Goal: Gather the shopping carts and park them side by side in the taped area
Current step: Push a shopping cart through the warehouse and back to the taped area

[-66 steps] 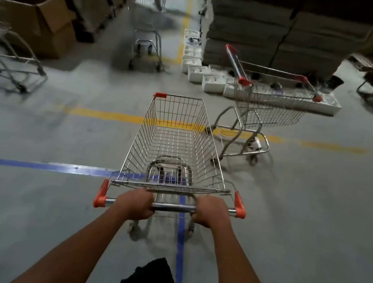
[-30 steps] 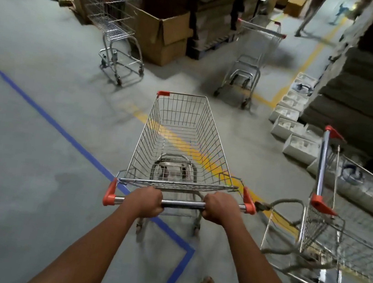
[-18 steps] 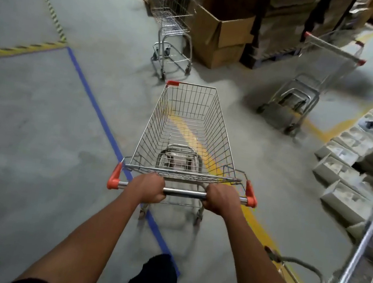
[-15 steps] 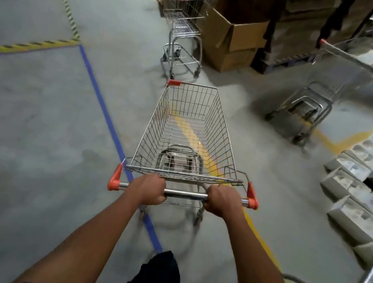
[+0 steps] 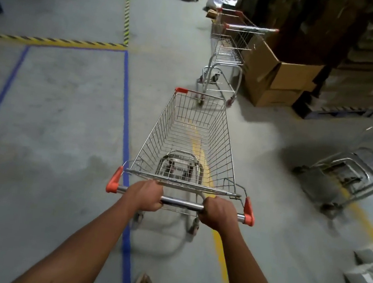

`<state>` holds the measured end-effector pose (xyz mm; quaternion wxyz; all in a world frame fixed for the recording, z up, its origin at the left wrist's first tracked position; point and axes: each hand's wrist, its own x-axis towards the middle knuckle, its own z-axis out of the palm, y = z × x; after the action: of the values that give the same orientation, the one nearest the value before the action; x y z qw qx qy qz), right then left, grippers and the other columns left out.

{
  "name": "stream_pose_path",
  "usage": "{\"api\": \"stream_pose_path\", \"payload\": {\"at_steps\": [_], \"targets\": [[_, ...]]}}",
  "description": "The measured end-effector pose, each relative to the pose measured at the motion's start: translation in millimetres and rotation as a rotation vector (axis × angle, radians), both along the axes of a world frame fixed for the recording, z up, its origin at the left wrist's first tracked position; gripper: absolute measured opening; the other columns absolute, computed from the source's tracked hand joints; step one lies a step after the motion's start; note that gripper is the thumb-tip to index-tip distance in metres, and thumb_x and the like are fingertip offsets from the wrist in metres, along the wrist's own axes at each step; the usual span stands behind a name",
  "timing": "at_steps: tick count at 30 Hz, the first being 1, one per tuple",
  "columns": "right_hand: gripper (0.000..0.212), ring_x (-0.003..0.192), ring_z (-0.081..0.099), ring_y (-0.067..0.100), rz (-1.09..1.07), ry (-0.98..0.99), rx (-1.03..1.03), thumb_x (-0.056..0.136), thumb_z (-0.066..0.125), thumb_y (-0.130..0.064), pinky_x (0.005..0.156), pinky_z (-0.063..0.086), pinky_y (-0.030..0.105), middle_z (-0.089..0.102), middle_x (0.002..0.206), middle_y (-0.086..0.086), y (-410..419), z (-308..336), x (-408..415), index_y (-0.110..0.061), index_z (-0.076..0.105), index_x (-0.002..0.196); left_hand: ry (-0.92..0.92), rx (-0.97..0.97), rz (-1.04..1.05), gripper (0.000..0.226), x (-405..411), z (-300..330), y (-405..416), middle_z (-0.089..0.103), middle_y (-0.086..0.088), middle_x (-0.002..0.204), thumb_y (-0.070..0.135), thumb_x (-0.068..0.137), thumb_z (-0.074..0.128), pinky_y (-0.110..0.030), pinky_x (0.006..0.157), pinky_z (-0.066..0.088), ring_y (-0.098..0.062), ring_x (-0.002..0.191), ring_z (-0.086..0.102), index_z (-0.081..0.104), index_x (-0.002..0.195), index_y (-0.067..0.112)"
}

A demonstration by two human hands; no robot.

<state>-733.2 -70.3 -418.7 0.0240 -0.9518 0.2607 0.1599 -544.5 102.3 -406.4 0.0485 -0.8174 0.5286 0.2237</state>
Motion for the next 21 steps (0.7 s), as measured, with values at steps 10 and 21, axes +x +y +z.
{"api": "stream_pose_path", "payload": {"at_steps": [10,21], "targets": [[0.033,0.058,0.055,0.024,0.256,-0.008,-0.003,0.085,0.052,-0.051,0.061,0.052,0.032,0.051,0.066,-0.004,-139.4,-11.6,80.5,-0.021,0.066,0.087,0.038,0.045,0.228,0.026,42.0,-10.8,-96.0,0.068,-0.007,0.086,0.039,0.081,0.058,-0.033,0.063,0.053,-0.025,0.074,0.065,0.068,0.087,0.016],[0.034,0.077,0.068,0.029,0.679,-0.02,0.008,0.087,0.054,-0.05,0.068,0.051,0.034,0.068,0.086,0.003,-295.7,-7.1,197.2,-0.021,0.068,0.095,-0.006,0.071,0.706,0.035,47.9,-13.8,-211.7,0.071,-0.015,0.108,0.038,0.086,0.061,-0.038,0.078,0.054,-0.033,0.101,0.067,0.07,0.109,0.013]]}}
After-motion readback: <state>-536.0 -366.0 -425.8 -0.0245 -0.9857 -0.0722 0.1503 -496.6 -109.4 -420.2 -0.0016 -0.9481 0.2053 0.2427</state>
